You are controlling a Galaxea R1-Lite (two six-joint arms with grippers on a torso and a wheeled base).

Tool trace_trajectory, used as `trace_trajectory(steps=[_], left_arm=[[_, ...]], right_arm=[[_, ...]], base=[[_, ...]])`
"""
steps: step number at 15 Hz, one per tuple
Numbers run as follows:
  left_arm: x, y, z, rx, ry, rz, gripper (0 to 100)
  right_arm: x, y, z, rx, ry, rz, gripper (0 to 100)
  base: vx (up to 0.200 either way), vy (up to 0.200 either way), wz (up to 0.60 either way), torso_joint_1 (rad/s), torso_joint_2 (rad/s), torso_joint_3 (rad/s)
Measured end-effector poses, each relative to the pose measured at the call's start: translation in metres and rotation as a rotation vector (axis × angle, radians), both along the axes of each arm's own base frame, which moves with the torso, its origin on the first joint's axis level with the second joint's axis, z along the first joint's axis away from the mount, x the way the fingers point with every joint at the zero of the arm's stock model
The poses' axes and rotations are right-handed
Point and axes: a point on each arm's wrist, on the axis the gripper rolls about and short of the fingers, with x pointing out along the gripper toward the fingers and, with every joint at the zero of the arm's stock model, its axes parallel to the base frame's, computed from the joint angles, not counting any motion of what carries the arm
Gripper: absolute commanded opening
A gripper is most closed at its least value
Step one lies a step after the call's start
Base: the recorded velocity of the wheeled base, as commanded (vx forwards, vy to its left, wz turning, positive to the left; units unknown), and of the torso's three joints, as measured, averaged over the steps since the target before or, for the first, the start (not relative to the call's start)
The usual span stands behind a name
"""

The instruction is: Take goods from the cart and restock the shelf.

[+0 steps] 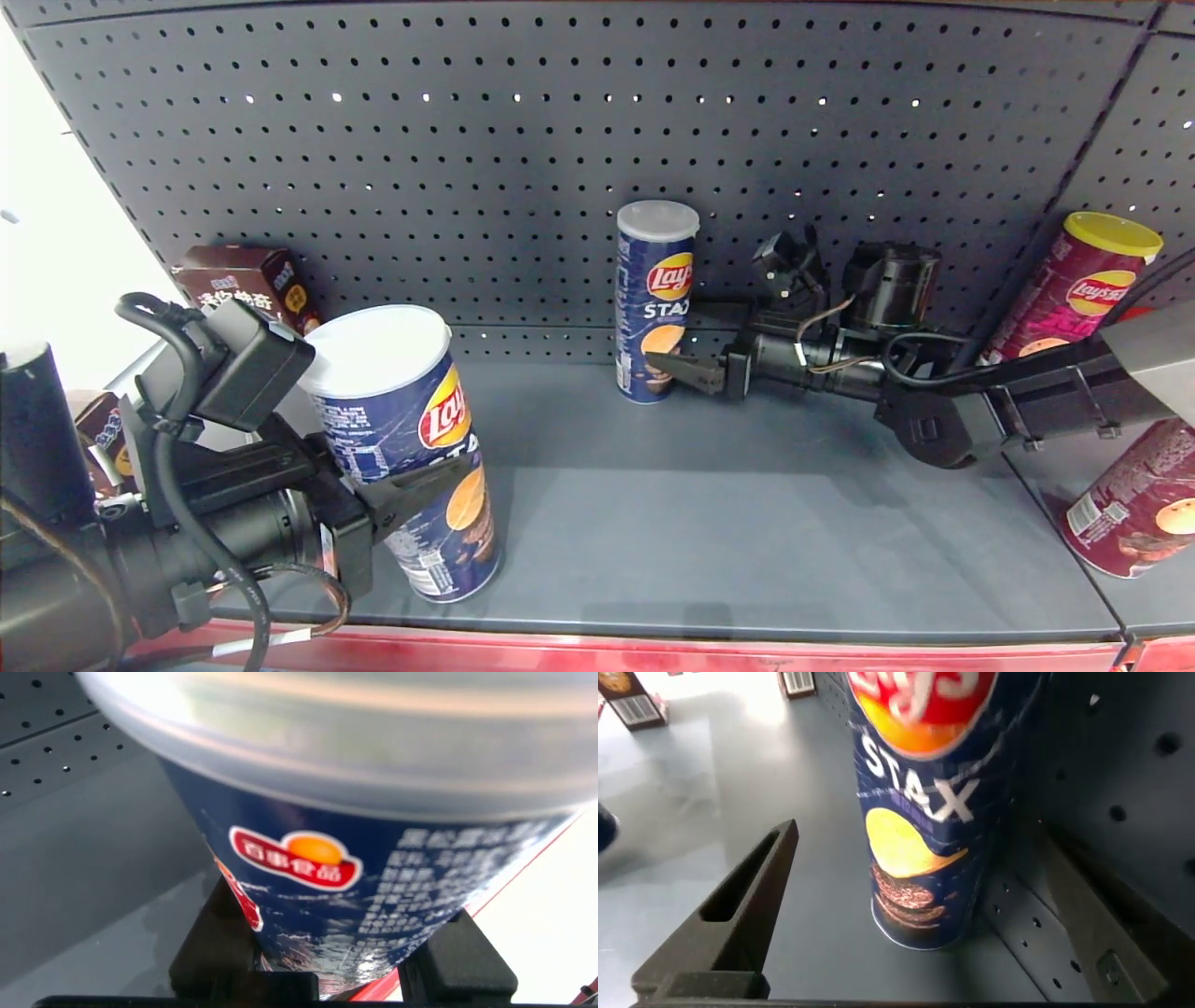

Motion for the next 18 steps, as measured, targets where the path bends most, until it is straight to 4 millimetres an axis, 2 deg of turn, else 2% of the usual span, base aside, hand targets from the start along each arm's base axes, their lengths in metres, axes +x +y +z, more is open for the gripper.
trace_trajectory(steps=[13,14,18], left_arm=[[-0.002,0.001,-0.006,0.010,0.016,0.001,0],[-0.002,0.001,-0.006,0.010,0.016,0.002,0],[-0.002,0.001,-0.006,0.011,0.017,0.001,0]], right_arm=[[0.020,0.023,-0.024,-0.009,0.016,0.026,100],[0.020,0.025,-0.025,-0.006,0.008,0.027,0],[0.018,0.031,-0.029,-0.008,0.010,0.036,0]], base=[[0.000,0.000,0.00,0.000,0.00,0.000],[0.000,0.000,0.00,0.000,0.00,0.000],[0.000,0.000,0.00,0.000,0.00,0.000]])
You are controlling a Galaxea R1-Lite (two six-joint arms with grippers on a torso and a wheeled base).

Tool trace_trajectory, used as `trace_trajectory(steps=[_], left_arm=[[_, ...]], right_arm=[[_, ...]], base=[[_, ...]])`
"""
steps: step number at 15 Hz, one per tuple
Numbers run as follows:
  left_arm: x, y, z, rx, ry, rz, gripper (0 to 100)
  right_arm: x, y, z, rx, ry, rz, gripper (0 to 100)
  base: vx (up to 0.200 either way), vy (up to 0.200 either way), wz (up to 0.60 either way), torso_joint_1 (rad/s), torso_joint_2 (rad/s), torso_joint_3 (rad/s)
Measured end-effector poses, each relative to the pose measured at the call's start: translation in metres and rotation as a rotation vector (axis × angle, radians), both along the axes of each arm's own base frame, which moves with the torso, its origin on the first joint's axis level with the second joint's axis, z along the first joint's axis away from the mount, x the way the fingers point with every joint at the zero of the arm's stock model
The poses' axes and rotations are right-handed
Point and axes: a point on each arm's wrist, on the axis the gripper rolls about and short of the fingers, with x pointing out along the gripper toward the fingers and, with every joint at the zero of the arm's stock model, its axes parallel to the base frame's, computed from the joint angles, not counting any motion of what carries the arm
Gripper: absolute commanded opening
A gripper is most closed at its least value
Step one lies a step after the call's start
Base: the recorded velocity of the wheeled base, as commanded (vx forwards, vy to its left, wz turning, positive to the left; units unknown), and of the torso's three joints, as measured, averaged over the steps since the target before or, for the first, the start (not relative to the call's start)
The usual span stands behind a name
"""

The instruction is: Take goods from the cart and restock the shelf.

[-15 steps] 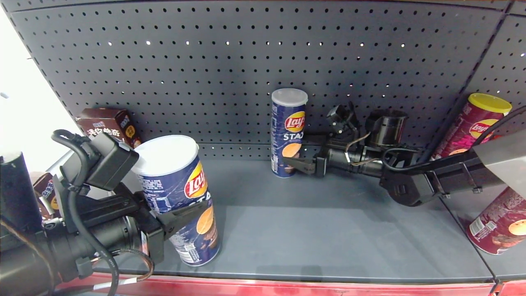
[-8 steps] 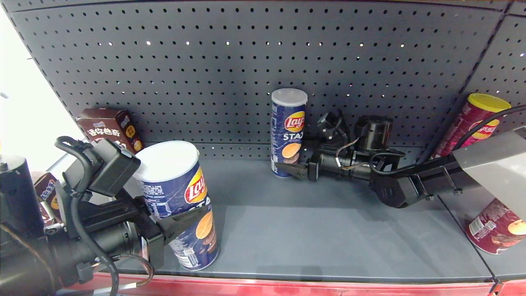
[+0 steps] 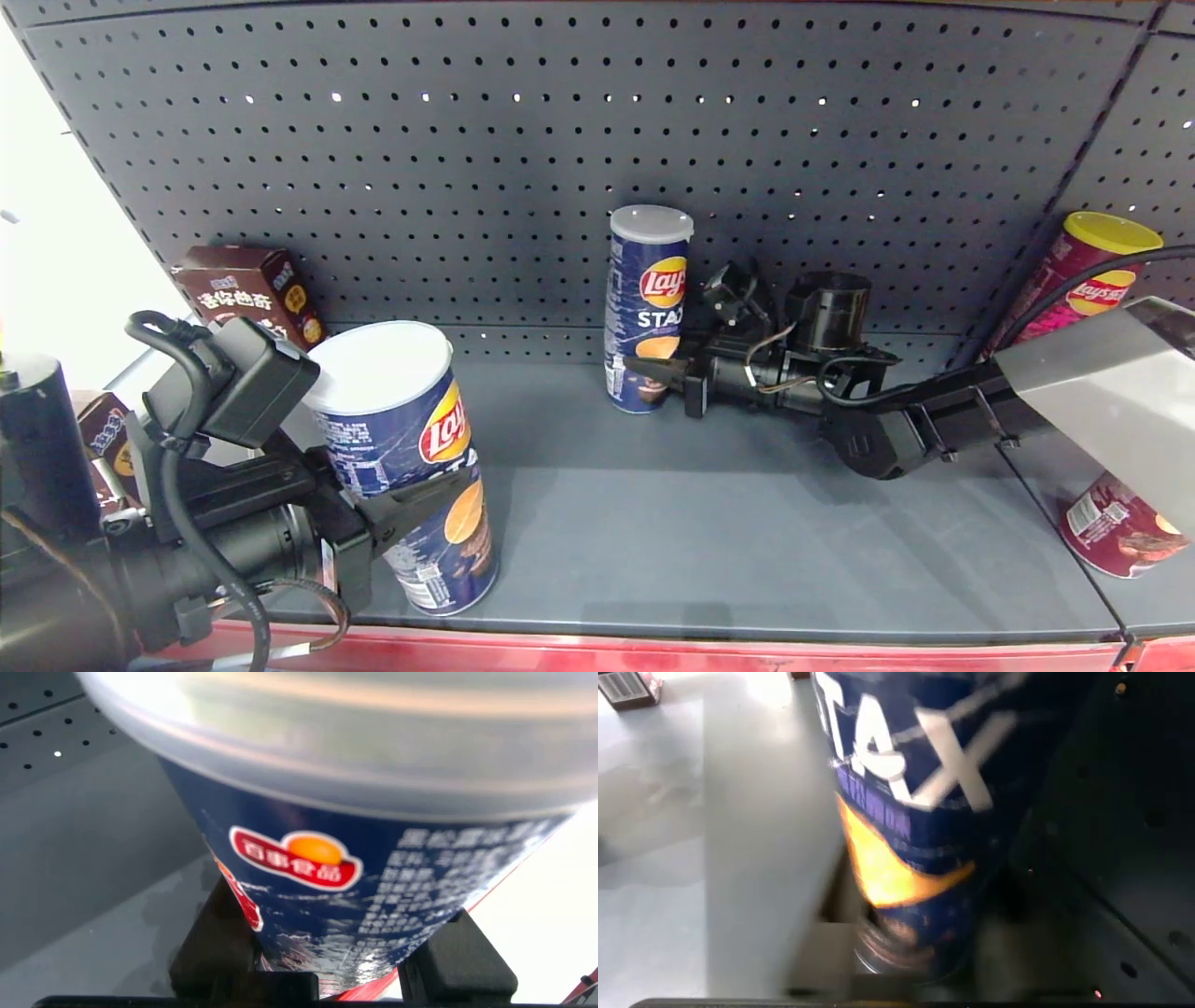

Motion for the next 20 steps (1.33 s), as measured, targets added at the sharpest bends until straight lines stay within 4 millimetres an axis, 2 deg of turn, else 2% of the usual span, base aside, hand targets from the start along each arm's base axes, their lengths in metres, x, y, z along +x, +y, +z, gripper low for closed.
trace_trajectory(steps=[4,7,11,16,20], left_arm=[[0.000,0.000,0.000,0.000,0.000,0.000,0],[0.000,0.000,0.000,-0.001,-0.002,-0.001,0],[0.000,0.000,0.000,-0.001,-0.003,0.000,0],[-0.001,0.001,0.001,0.002,-0.010,0.008,0],[0.000,0.000,0.002,0.003,-0.014,0.010,0]], right_arm=[[-0.010,-0.006,0.004,-0.012,-0.004,-0.006,0],[-0.029,-0.013,0.012,-0.022,-0.017,-0.032,0],[-0.068,-0.019,0.020,-0.019,-0.032,-0.073,0],[-0.119,-0.030,0.011,-0.024,-0.075,-0.095,0],[-0.168,-0.021,0.011,-0.035,-0.063,-0.129,0]], base=[[0.000,0.000,0.00,0.000,0.00,0.000],[0.000,0.000,0.00,0.000,0.00,0.000],[0.000,0.000,0.00,0.000,0.00,0.000],[0.000,0.000,0.00,0.000,0.00,0.000],[0.000,0.000,0.00,0.000,0.00,0.000]])
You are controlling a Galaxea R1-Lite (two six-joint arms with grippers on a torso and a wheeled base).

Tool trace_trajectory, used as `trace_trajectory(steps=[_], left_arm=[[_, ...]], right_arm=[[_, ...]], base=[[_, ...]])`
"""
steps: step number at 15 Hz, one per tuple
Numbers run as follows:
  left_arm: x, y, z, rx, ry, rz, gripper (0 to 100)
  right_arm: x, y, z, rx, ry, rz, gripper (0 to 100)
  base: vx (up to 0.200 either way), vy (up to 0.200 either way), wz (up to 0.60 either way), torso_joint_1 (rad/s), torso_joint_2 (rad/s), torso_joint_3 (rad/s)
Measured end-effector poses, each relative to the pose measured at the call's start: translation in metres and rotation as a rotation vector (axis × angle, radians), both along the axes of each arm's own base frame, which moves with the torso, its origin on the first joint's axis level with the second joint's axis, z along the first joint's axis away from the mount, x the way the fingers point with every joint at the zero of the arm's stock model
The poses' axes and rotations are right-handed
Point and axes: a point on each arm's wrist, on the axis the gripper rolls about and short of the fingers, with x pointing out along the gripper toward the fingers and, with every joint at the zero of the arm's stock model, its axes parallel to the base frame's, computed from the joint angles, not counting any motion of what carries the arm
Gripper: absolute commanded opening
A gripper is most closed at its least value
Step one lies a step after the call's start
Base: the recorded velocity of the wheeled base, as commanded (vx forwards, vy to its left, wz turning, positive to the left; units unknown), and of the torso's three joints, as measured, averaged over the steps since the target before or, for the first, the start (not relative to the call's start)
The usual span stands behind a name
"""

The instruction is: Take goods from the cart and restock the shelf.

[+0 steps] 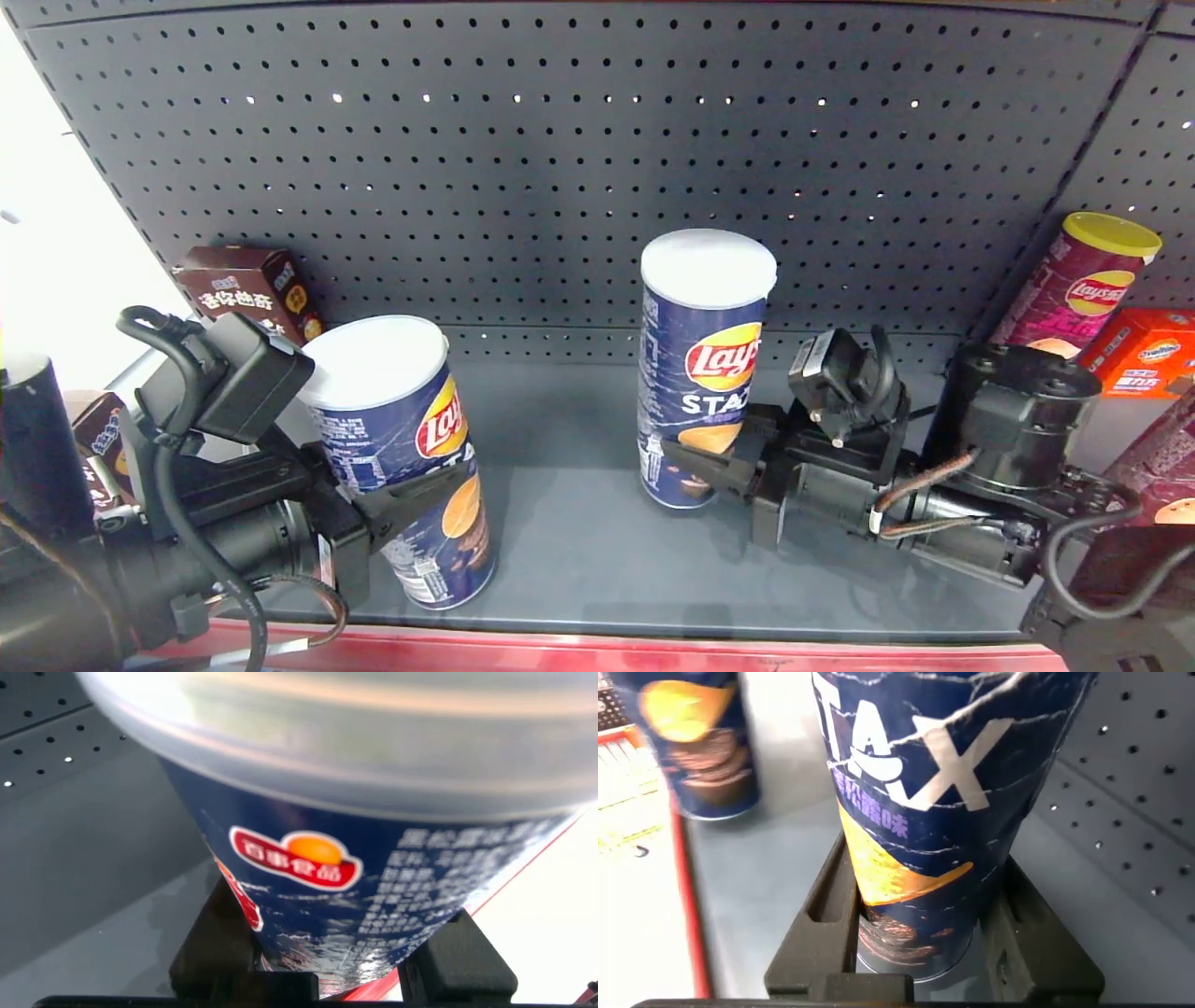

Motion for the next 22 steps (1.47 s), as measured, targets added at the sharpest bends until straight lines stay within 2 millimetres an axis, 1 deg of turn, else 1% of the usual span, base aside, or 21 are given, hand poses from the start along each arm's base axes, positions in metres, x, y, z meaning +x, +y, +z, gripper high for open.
trace_trajectory(steps=[3,6,9,13,18,22], left_arm=[[0.000,0.000,0.000,0.002,-0.002,0.009,0],[0.000,0.000,0.001,0.001,-0.005,0.009,0],[0.002,-0.001,0.007,-0.011,-0.025,0.010,0],[0.004,-0.001,0.014,-0.023,-0.045,0.014,0],[0.004,-0.001,0.014,-0.024,-0.045,0.015,0],[0.005,0.001,0.012,-0.020,-0.039,0.026,0]], right_arm=[[-0.023,0.003,-0.005,-0.005,0.021,-0.001,0],[-0.035,0.002,-0.012,0.024,0.002,0.019,0],[-0.036,0.002,-0.024,0.017,0.015,0.017,0],[-0.031,0.006,-0.037,0.013,0.070,-0.020,0],[-0.028,0.012,-0.045,0.000,0.091,-0.023,0],[-0.033,0.018,-0.048,-0.011,0.100,0.004,0]], base=[[0.000,0.000,0.00,0.000,0.00,0.000],[0.000,0.000,0.00,0.000,0.00,0.000],[0.000,0.000,0.00,0.000,0.00,0.000],[0.000,0.000,0.00,0.000,0.00,0.000],[0.000,0.000,0.00,0.000,0.00,0.000],[0.000,0.000,0.00,0.000,0.00,0.000]])
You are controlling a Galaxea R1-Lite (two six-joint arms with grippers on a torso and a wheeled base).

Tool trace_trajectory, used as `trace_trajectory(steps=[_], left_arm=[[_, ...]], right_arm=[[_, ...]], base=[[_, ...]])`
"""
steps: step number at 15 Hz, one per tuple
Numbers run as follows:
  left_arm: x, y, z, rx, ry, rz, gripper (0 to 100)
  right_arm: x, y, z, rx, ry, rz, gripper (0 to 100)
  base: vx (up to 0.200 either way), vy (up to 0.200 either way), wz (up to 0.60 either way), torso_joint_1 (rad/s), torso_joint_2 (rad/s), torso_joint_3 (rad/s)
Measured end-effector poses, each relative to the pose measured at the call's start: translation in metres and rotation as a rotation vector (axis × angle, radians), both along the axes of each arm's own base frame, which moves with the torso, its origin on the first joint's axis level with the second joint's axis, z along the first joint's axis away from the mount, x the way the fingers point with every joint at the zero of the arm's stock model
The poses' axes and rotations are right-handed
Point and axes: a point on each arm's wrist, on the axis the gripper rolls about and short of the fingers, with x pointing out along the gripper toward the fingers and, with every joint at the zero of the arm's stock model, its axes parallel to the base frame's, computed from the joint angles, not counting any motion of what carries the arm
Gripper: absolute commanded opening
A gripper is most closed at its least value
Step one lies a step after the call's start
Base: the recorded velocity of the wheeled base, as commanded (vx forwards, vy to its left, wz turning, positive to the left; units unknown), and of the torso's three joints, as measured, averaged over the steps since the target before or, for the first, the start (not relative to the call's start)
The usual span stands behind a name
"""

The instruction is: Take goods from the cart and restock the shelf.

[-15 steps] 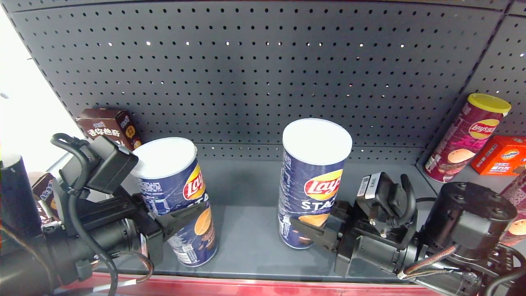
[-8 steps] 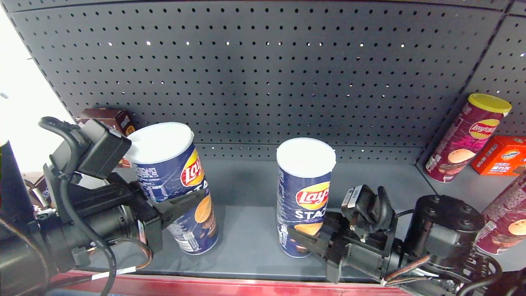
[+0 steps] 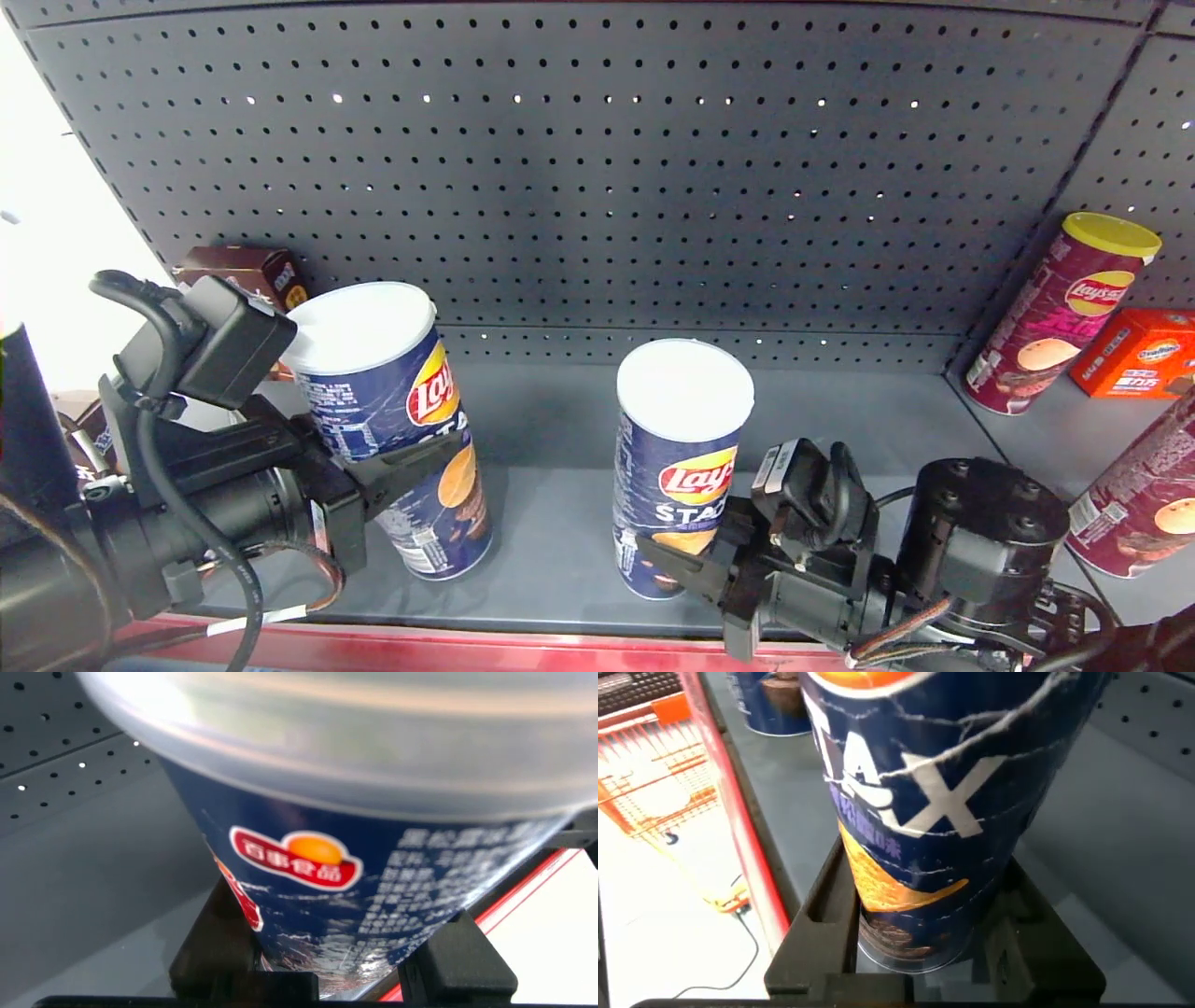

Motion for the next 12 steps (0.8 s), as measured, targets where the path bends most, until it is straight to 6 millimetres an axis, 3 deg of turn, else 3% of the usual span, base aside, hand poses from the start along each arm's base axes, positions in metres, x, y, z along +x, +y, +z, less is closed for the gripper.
trace_trajectory(steps=[1,6,12], left_arm=[[0.000,0.000,0.000,0.001,0.002,0.001,0],[0.000,0.001,-0.002,0.003,0.006,0.002,0],[0.000,0.001,-0.001,0.003,0.004,0.002,0]], right_arm=[[-0.001,0.001,-0.001,-0.002,0.001,0.004,100],[-0.004,-0.002,-0.002,0.000,-0.001,0.006,100],[-0.018,-0.028,0.006,0.012,-0.012,-0.019,100]], base=[[0.000,0.000,0.00,0.000,0.00,0.000],[0.000,0.000,0.00,0.000,0.00,0.000],[0.000,0.000,0.00,0.000,0.00,0.000]])
